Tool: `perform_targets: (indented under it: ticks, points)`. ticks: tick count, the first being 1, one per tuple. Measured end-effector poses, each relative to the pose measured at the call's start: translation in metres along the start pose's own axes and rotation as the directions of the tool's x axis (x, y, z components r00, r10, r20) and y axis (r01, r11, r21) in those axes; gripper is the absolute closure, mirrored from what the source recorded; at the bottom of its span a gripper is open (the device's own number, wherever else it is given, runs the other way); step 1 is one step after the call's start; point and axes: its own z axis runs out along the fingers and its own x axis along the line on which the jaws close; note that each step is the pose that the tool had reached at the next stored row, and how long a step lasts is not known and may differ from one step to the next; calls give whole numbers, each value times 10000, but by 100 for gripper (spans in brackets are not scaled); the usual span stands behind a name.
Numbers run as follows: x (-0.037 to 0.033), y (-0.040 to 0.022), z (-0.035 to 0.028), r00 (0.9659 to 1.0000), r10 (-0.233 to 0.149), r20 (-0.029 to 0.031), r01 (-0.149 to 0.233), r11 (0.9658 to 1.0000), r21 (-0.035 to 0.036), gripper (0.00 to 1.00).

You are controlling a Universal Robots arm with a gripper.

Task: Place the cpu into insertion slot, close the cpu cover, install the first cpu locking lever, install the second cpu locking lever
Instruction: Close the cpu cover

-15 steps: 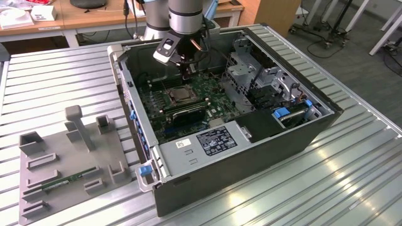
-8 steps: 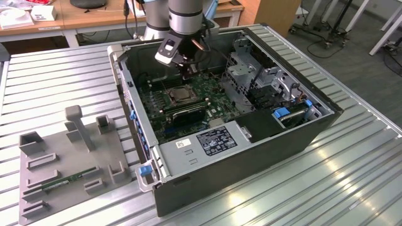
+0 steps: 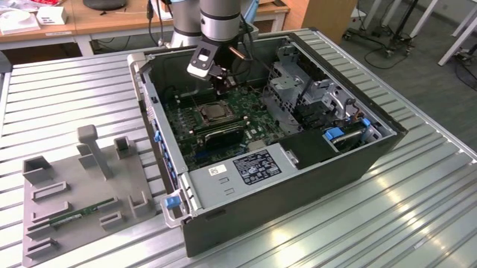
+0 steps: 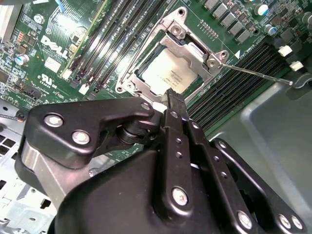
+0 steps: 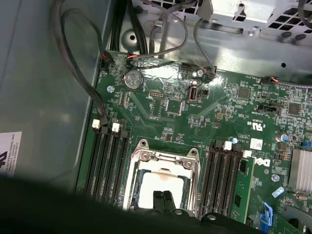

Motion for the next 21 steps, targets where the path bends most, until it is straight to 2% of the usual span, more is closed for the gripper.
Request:
perform_targets:
  ticks: [14, 18, 21]
  points:
    - [0, 0, 0, 10000, -81, -4, 81, 10000, 2, 89]
    - [0, 0, 3, 9986, -526, -32, 526, 9986, 8, 89]
    - [0, 0, 5, 9945, -1044, -64, 1044, 9945, 14, 89]
